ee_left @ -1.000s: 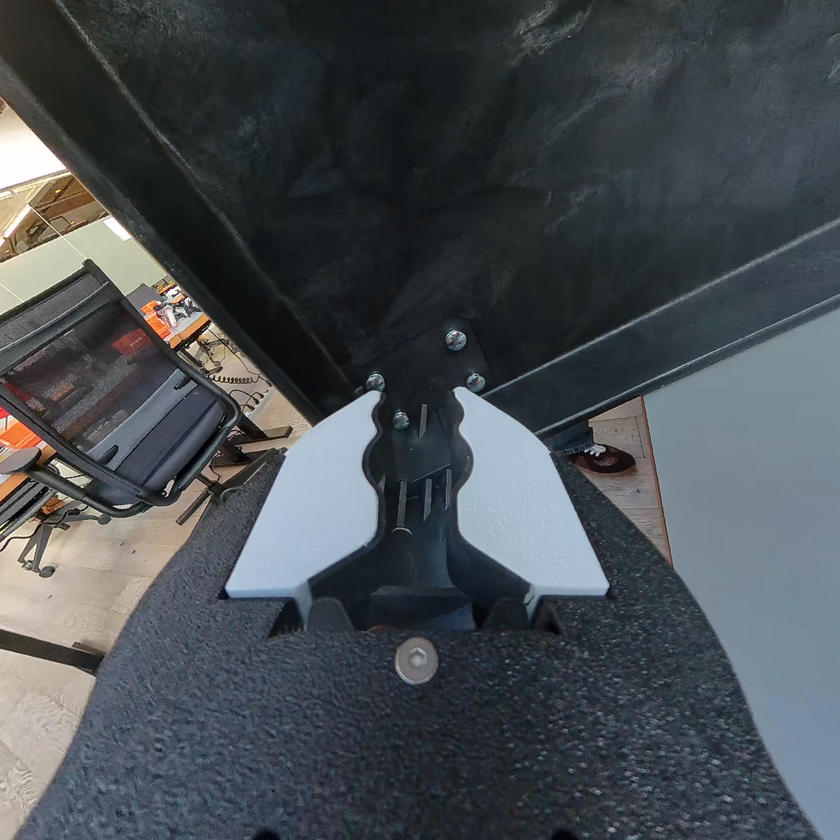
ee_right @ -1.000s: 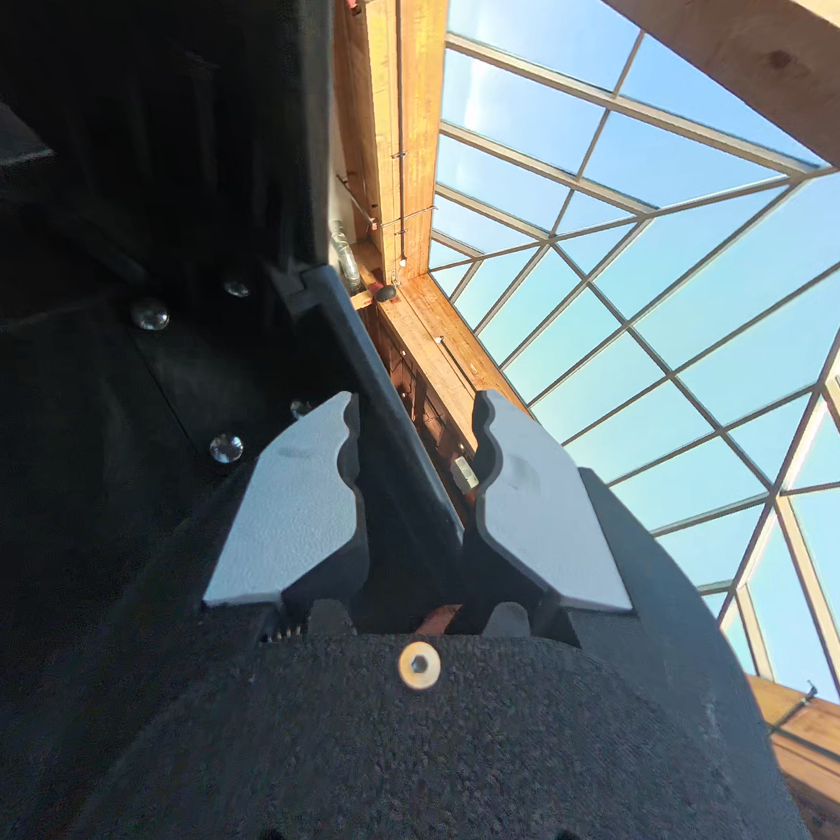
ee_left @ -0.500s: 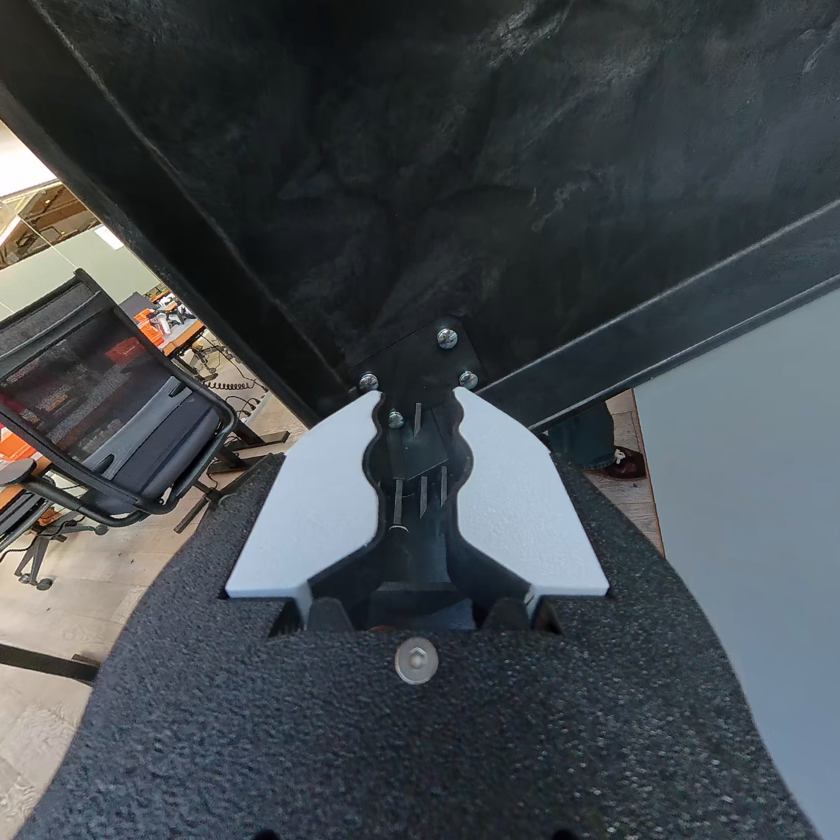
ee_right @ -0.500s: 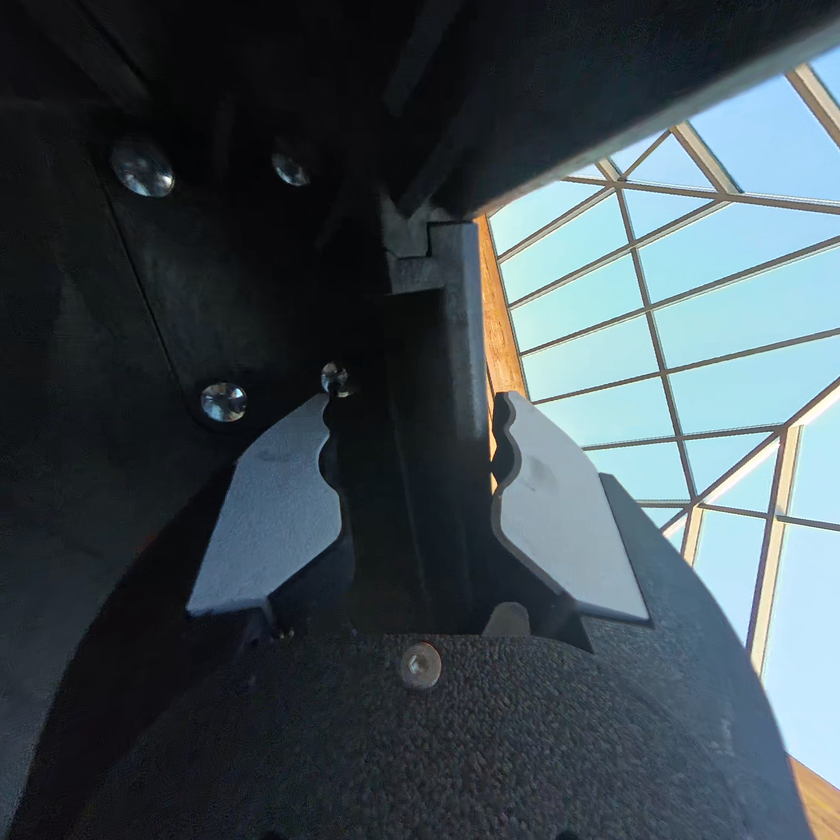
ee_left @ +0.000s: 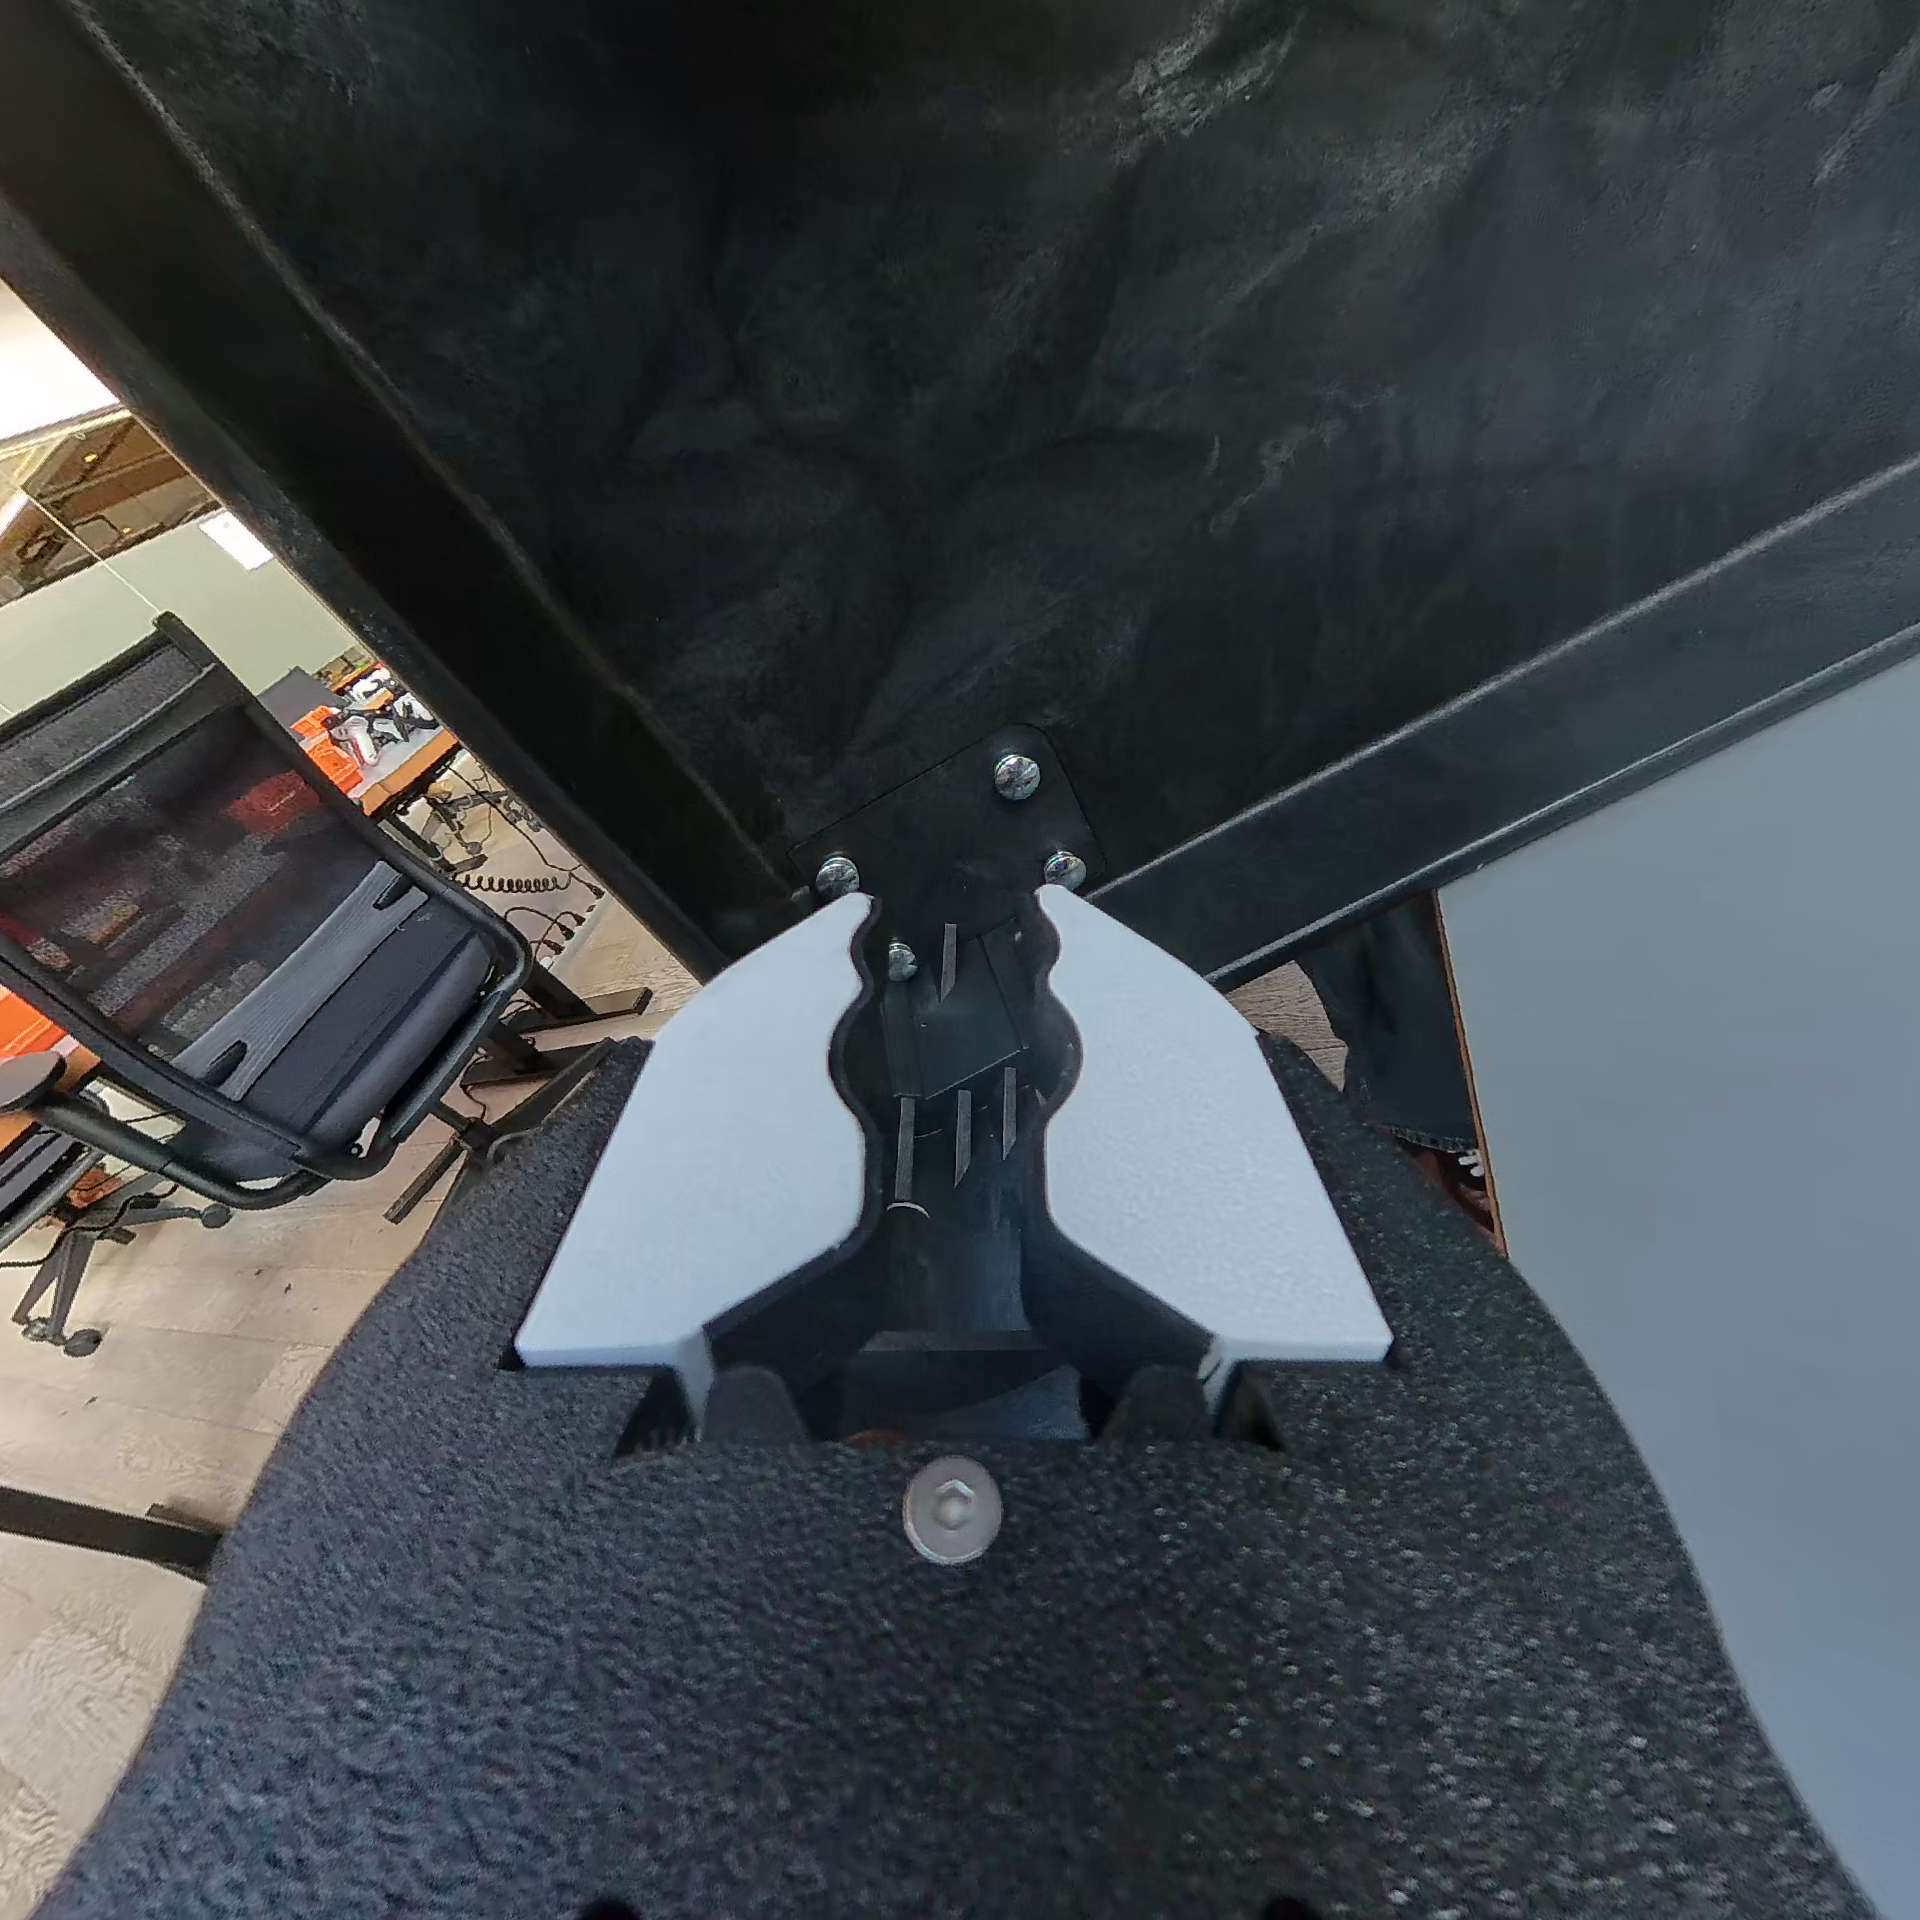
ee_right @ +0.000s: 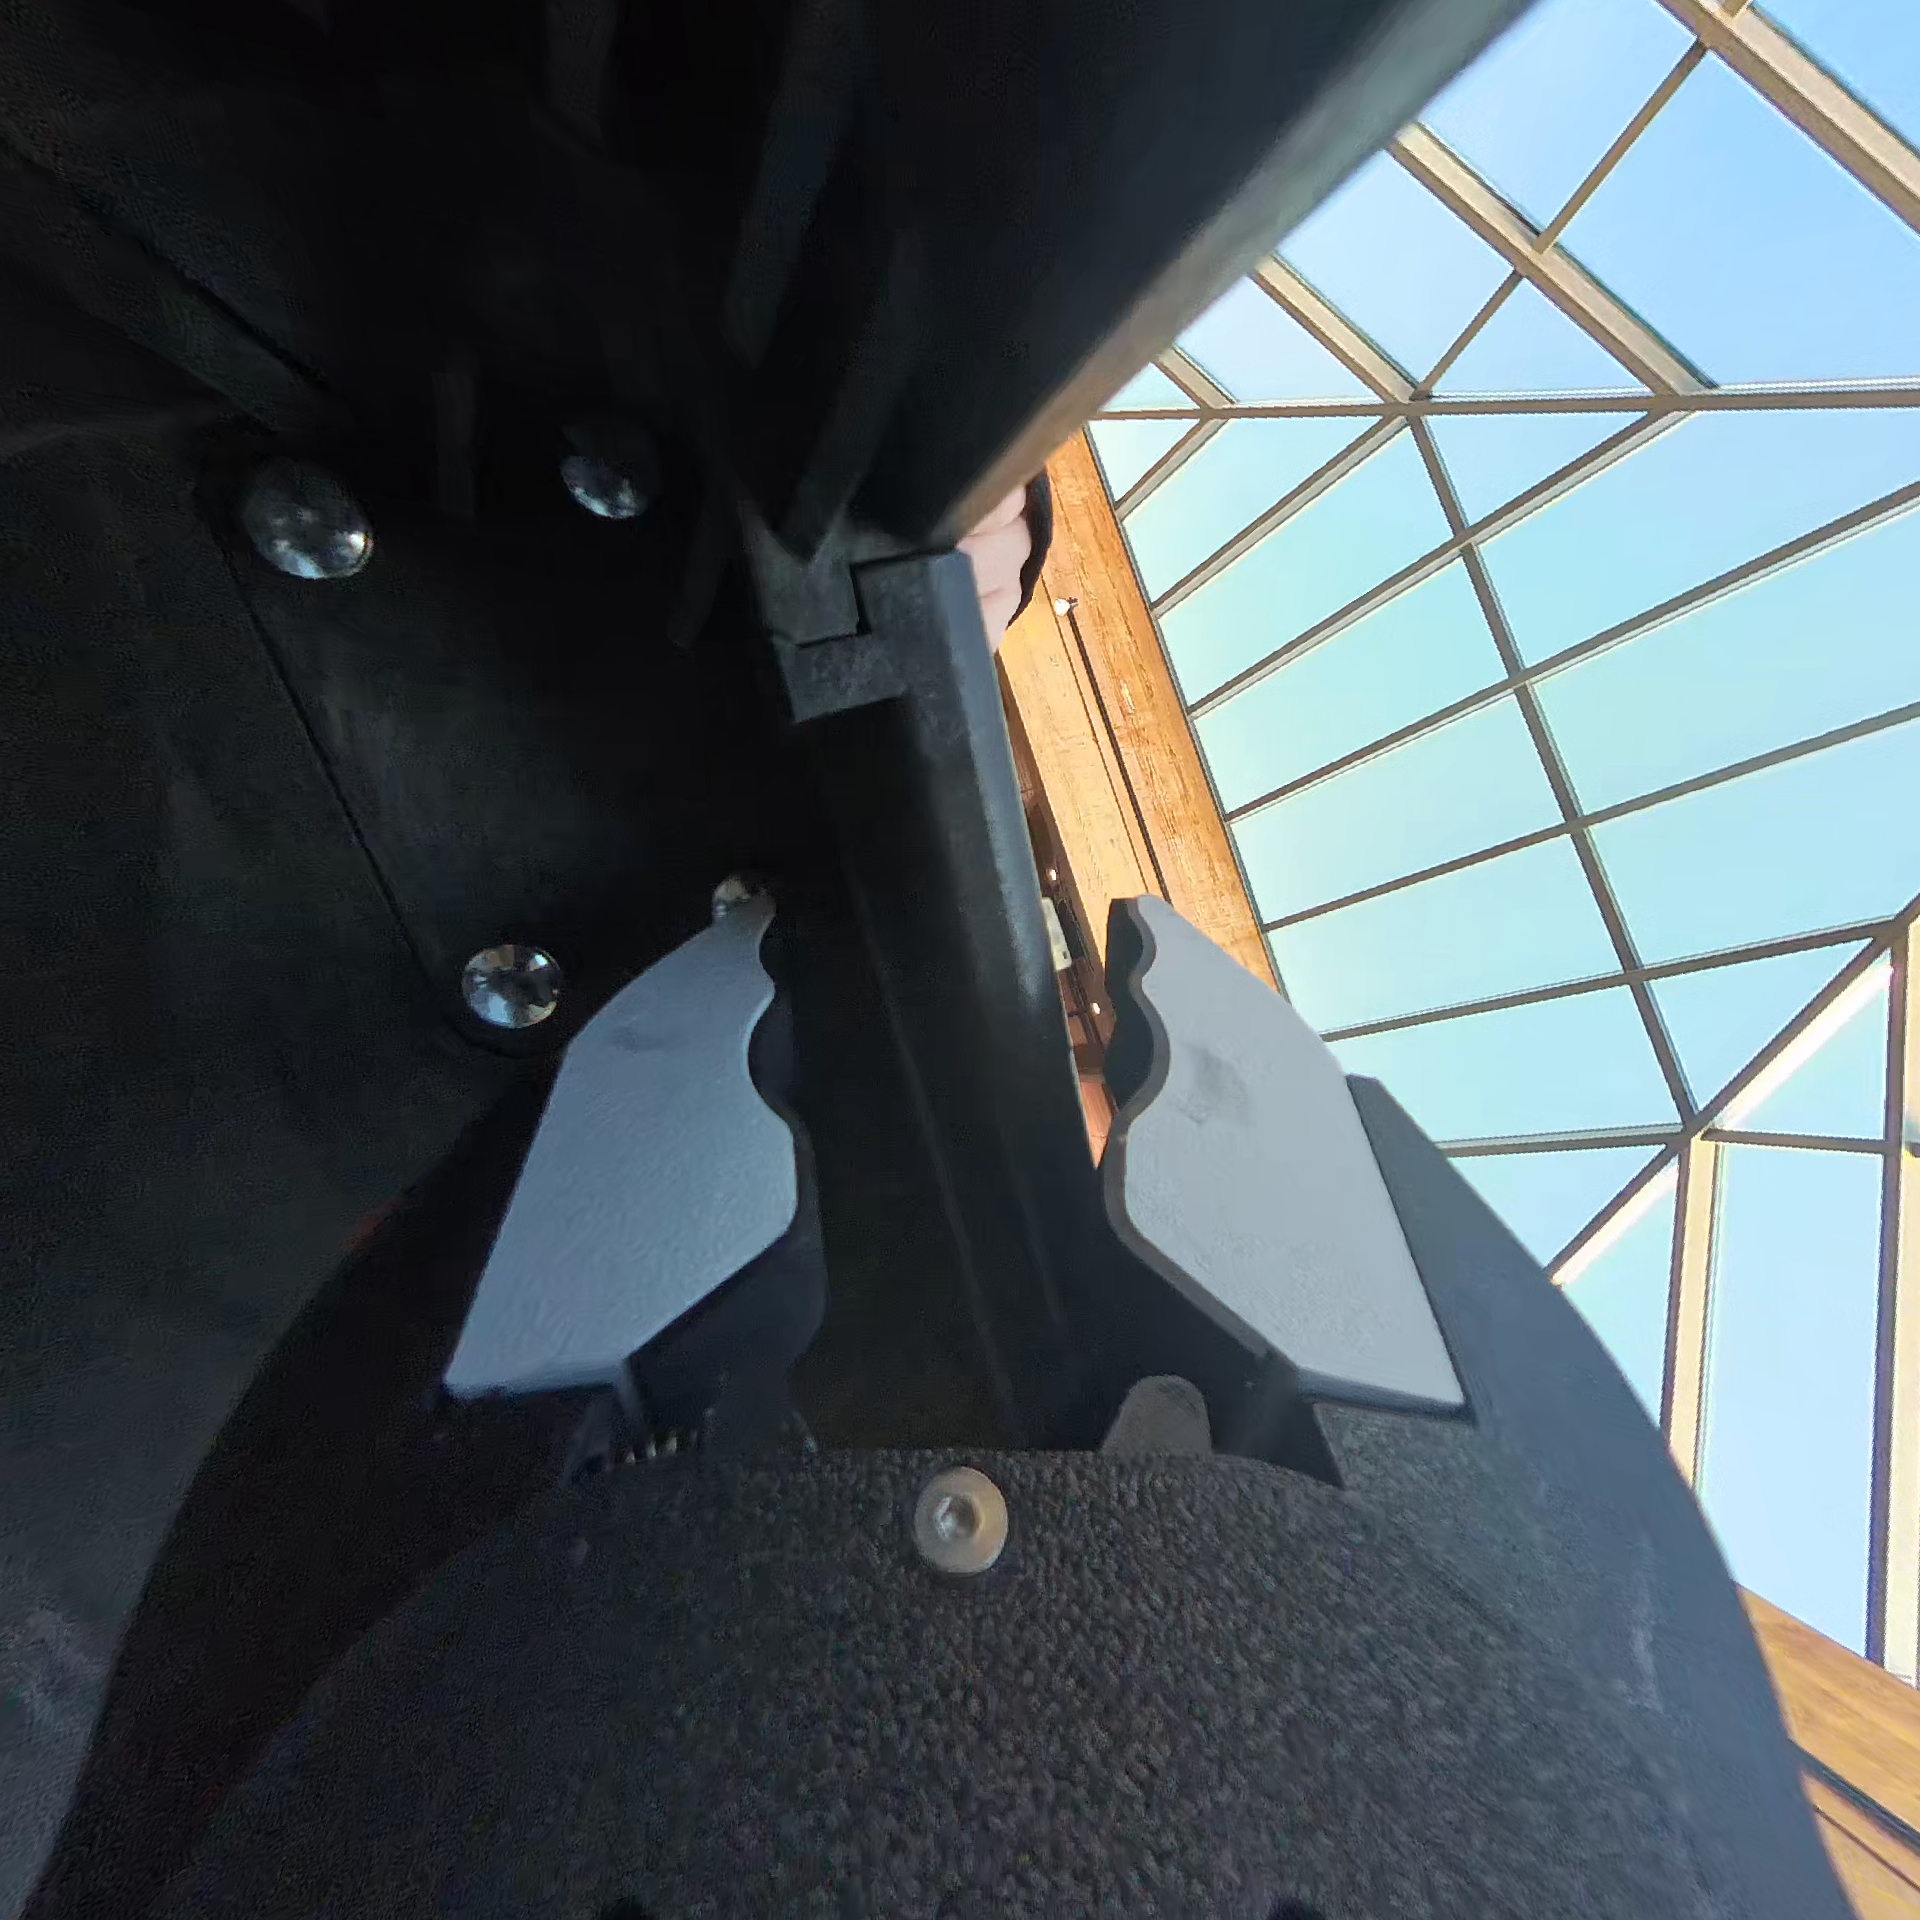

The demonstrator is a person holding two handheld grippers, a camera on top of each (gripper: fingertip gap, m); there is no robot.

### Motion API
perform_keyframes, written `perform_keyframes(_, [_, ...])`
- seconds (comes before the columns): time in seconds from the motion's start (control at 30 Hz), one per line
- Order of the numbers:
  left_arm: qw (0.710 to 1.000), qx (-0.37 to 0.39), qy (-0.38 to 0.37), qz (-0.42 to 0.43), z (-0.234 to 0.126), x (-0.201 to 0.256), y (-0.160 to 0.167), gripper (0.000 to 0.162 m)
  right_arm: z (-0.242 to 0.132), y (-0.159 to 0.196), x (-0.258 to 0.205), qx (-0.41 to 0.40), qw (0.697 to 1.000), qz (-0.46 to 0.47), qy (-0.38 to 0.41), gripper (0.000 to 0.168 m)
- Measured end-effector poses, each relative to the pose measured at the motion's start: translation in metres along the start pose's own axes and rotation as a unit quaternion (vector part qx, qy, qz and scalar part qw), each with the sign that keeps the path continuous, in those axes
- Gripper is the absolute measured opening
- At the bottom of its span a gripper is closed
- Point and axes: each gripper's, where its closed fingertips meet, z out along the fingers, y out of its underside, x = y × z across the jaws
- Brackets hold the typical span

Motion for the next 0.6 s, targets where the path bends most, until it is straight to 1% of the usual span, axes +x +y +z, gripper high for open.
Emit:
perform_keyframes(0.07, [1.0,0.0,0.0,-0.001,-0.0006,-0.0002,0.0002,0.025,0.0041,0.0041,-0.0008,-0.021,1.0,-0.018,0.008,0.056])
perform_keyframes(0.1, [1.0,0.0,0.0,-0.003,-0.0009,-0.0005,0.0006,0.025,0.0057,0.0057,-0.0007,-0.03,0.999,-0.032,0.015,0.05])
perform_keyframes(0.13, [1.0,0.0,0.0,-0.004,-0.0011,-0.0008,0.0009,0.025,0.0069,0.0069,-0.0001,-0.036,0.998,-0.037,0.021,0.048])
perform_keyframes(0.27, [1.0,0.001,0.002,0.0,-0.0018,0.0008,0.0005,0.025,0.0066,0.0059,-0.0006,-0.032,0.999,-0.031,0.017,0.048])
perform_keyframes(0.3, [1.0,0.0,0.002,0.003,-0.0016,0.0015,0.0004,0.025,0.0052,0.0044,-0.0011,-0.026,0.999,-0.024,0.012,0.049])
perform_keyframes(0.37, [1.0,0.001,0.003,0.004,-0.0013,0.0023,-0.0001,0.025,0.0025,0.0004,-0.0049,-0.01,1.0,-0.016,-0.003,0.057])
perform_keyframes(0.47, [1.0,0.0,0.003,0.003,-0.001,0.0025,0.0001,0.025,0.0037,0.0017,-0.0076,-0.013,0.999,-0.031,0.001,0.066])
perform_keyframes(0.6, [1.0,0.0,0.003,0.001,-0.0019,0.0016,0.0005,0.025,0.0054,0.003,-0.008,-0.023,0.999,-0.032,0.004,0.068])
